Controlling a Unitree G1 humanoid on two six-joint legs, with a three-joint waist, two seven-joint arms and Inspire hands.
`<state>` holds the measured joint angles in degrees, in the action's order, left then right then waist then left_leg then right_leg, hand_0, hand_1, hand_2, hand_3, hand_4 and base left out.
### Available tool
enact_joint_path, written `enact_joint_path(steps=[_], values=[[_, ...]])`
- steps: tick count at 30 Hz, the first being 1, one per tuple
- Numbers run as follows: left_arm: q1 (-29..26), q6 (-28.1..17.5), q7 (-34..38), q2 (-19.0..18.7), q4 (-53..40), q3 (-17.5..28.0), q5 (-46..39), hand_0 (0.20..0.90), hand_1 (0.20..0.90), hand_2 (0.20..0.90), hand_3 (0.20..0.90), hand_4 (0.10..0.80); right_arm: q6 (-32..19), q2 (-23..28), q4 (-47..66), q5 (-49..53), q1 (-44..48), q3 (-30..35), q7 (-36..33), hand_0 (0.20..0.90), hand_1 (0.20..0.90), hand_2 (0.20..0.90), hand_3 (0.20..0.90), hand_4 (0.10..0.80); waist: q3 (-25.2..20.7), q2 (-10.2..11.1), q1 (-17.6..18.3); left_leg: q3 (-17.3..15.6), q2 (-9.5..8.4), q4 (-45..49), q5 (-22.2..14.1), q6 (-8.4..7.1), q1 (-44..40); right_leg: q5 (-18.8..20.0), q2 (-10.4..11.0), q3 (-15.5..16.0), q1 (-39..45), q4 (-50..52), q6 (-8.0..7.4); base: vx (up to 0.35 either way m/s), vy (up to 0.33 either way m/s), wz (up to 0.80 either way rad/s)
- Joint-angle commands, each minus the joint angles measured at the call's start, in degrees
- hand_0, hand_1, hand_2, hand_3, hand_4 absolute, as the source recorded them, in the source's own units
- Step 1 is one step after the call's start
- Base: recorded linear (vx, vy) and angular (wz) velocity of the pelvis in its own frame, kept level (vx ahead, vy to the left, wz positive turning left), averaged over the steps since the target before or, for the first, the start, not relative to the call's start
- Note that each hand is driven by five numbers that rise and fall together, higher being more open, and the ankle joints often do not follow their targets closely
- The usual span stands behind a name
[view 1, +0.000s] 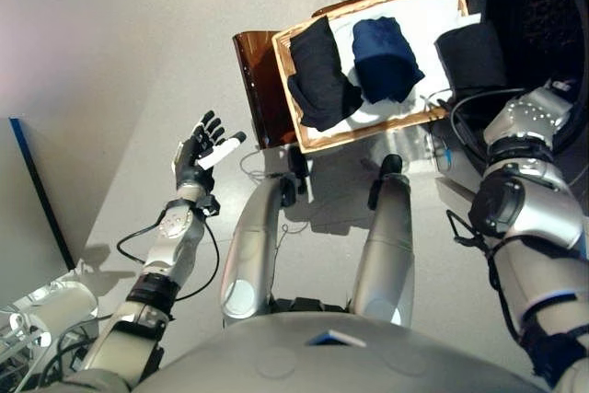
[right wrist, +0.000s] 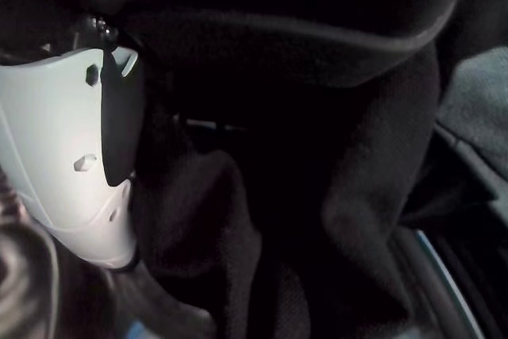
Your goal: Pick up the clothes and place them into the washing machine
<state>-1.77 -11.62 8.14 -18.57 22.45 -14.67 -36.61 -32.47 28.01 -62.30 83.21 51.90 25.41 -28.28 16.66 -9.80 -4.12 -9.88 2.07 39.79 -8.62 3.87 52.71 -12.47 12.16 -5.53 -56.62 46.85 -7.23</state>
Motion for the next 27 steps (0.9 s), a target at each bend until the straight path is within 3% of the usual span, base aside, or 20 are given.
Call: enact_joint_path(steps=[1,2,7,10,20,27], values=[[0.8,-5.1,0.9,-4.0,-4.2,2.5,0.7,0.9,0.9,0.9,0.9,0.8,-2.4,11.4,2.9,-11.9,2.2,-6.5,1.6,0.247,0.247,0.247,0.247,0.333,-4.0,0.7,0.3,3.1,1.14,1.1,-5.8,-5.53,-4.3,2.0,-1.3,1.3,1.6,-2.4,3.04,0.086,0.0,-0.02],[0.8,-5.5,0.6,-4.2,-4.0,2.9,1.2,0.9,0.9,0.9,0.9,0.8,0.0,11.1,2.3,-14.5,1.5,-8.3,2.9,0.9,0.9,0.9,0.9,0.8,-4.2,0.8,0.1,3.3,1.12,0.9,-7.0,-5.7,-4.9,0.8,-1.3,1.2,2.0,-2.0,2.8,0.0,0.0,0.0],[1.2,-6.0,0.0,-4.8,-4.1,3.6,1.6,0.9,0.9,0.9,0.9,0.8,7.6,12.6,-2.4,-22.7,0.1,-15.0,5.1,0.9,0.9,0.9,0.9,0.8,-3.6,1.1,0.0,3.0,1.05,0.7,-5.5,-5.44,-4.6,2.3,-1.1,1.5,1.9,-2.5,3.14,0.0,0.0,0.0],[2.0,-6.1,-0.9,-5.5,-4.5,4.3,1.8,0.9,0.9,0.9,0.9,0.8,13.0,13.4,-2.7,-33.8,-2.8,-23.0,7.6,0.9,0.9,0.9,0.9,0.8,-3.2,1.8,-0.1,3.0,1.23,0.8,-6.7,-5.63,-5.3,1.3,-1.4,1.5,2.6,-2.5,2.9,0.056,-0.015,-0.01],[2.6,-6.1,-2.9,-5.4,-3.7,5.1,2.3,0.9,0.9,0.9,0.9,0.8,14.7,9.3,-1.5,-36.0,-7.4,-28.5,15.1,0.9,0.9,0.9,0.9,0.8,-3.4,3.2,0.6,3.0,1.42,-0.1,-6.2,-5.71,-5.9,1.9,-1.8,2.0,3.5,-3.7,3.0,0.0,0.0,0.0],[1.9,-6.7,-2.3,-4.2,-2.7,6.7,3.6,0.9,0.9,0.9,0.9,0.8,14.4,8.6,3.2,-49.8,-10.7,-28.9,9.6,0.9,0.9,0.9,0.9,0.8,-3.5,3.3,0.8,3.0,1.41,-0.1,-6.1,-5.47,-5.9,2.2,-1.7,1.9,3.4,-3.8,2.82,0.0,0.0,0.0]])
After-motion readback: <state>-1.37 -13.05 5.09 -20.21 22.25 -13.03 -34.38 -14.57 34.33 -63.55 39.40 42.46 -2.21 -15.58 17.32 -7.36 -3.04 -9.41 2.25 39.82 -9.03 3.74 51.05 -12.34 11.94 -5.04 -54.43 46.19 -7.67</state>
